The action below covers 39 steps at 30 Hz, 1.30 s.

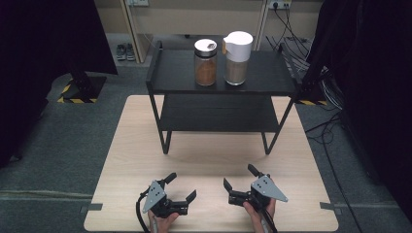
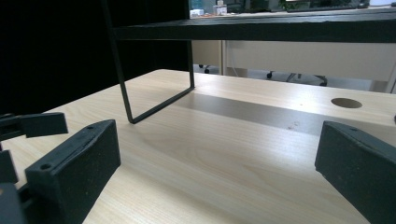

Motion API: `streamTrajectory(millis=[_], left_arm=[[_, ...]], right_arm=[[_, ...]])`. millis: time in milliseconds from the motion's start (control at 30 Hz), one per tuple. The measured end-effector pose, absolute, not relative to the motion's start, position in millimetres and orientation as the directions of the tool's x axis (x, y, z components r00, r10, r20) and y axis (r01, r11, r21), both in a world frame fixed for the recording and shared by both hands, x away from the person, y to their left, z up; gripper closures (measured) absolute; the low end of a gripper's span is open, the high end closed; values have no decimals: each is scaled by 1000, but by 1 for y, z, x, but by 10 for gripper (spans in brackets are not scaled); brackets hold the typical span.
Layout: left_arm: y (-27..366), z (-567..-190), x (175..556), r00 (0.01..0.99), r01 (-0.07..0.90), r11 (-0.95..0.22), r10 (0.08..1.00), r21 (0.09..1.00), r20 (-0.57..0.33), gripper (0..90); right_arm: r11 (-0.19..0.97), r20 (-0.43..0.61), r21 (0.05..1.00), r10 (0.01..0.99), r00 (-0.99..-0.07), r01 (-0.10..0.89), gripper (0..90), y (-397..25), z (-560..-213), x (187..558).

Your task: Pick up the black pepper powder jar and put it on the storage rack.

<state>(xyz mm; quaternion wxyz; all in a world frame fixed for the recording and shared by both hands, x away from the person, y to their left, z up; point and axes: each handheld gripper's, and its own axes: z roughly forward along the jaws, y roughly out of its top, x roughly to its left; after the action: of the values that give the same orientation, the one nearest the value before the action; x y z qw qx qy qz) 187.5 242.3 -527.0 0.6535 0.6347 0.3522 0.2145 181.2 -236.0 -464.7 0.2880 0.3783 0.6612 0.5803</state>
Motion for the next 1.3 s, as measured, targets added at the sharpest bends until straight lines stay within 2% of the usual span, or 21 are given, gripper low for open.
streamTrajectory(millis=[1300], left_arm=[[243,-527,188,661,167,106,726,980,-191,3]], right_arm=[[32,79,981,839,-539,193,4,-234,-474,181]])
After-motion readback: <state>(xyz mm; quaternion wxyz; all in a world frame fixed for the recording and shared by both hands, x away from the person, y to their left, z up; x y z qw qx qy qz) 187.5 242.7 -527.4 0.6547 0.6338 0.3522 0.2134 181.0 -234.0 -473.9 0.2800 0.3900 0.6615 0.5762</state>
